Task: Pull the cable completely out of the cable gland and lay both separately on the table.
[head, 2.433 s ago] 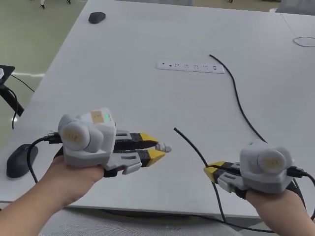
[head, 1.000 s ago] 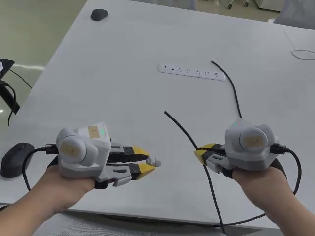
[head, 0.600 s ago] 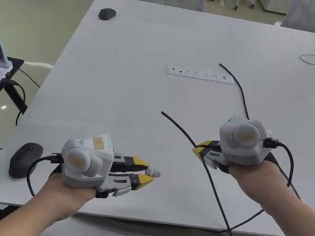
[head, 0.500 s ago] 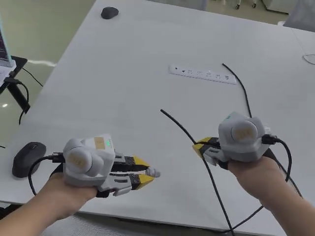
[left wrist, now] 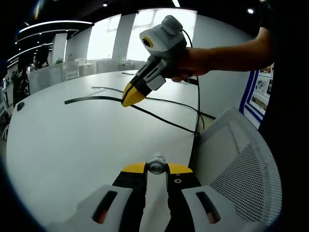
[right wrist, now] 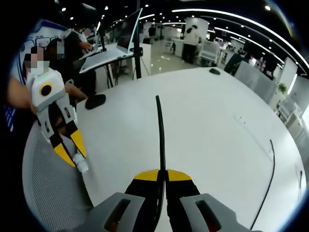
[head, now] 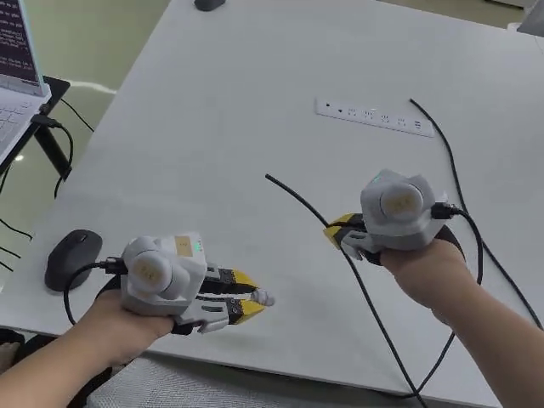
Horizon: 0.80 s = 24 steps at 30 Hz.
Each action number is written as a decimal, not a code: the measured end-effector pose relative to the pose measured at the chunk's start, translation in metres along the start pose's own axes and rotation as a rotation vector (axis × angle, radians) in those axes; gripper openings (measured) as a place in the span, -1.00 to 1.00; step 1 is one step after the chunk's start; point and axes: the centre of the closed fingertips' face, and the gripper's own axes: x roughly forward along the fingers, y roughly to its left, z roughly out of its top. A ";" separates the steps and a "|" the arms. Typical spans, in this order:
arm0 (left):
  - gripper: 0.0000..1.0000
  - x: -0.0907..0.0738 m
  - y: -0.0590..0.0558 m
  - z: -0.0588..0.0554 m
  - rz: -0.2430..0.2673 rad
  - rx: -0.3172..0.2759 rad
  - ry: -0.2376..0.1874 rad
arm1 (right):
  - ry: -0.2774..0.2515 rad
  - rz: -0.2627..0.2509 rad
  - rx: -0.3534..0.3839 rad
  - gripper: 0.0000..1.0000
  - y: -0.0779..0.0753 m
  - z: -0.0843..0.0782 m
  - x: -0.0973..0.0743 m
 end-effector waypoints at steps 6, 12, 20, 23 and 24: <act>-0.70 -0.001 0.011 -0.013 -0.001 -0.012 0.004 | 0.011 0.041 -0.060 -1.00 0.013 0.011 0.023; -0.70 -0.003 0.019 -0.027 0.001 -0.025 0.022 | 0.024 0.086 -0.126 -1.00 0.027 0.021 0.051; -0.70 -0.007 0.035 -0.042 0.014 -0.064 0.033 | 0.055 0.137 -0.209 -1.00 0.044 0.029 0.083; -0.70 -0.009 0.042 -0.046 0.032 -0.088 0.026 | 0.065 0.158 -0.225 -1.00 0.050 0.031 0.096; -0.70 -0.010 0.045 -0.048 0.037 -0.091 0.025 | 0.067 0.162 -0.235 -1.00 0.052 0.032 0.099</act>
